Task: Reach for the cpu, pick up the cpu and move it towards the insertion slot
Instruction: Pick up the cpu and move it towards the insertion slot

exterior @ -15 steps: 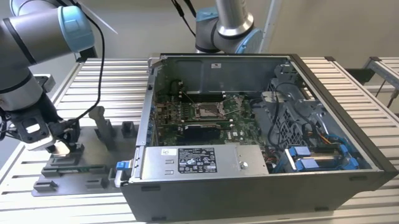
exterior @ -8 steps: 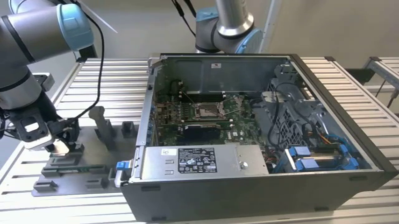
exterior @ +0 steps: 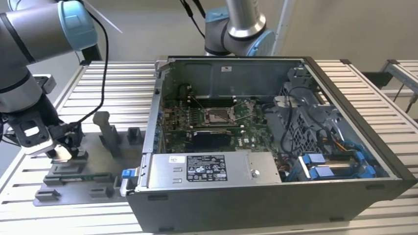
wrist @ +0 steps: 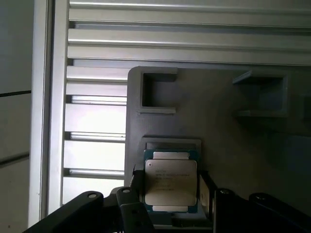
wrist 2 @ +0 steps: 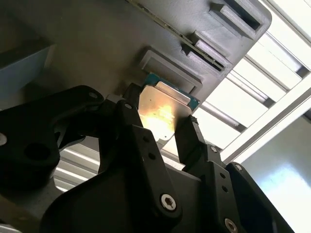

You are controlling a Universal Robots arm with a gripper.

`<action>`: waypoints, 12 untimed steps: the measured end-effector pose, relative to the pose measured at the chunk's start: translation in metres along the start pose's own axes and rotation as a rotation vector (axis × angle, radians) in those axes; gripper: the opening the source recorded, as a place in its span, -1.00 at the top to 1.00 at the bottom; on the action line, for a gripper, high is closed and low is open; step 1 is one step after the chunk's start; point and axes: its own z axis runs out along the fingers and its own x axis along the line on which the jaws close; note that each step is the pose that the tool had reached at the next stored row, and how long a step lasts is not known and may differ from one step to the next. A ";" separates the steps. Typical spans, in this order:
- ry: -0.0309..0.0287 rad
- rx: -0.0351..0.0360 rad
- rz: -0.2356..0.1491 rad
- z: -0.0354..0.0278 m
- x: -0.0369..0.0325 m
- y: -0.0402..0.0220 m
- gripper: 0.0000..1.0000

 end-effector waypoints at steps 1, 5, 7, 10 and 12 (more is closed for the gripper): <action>0.0000 0.0000 0.000 -0.0007 0.0000 0.0000 1.00; 0.0001 0.0000 0.000 -0.0040 0.0001 0.0002 1.00; -0.0001 -0.0001 0.000 -0.0056 0.0001 0.0003 1.00; 0.0001 0.0000 0.000 -0.0083 0.0002 0.0005 1.00; 0.0000 0.0000 0.000 -0.0097 0.0002 0.0006 1.00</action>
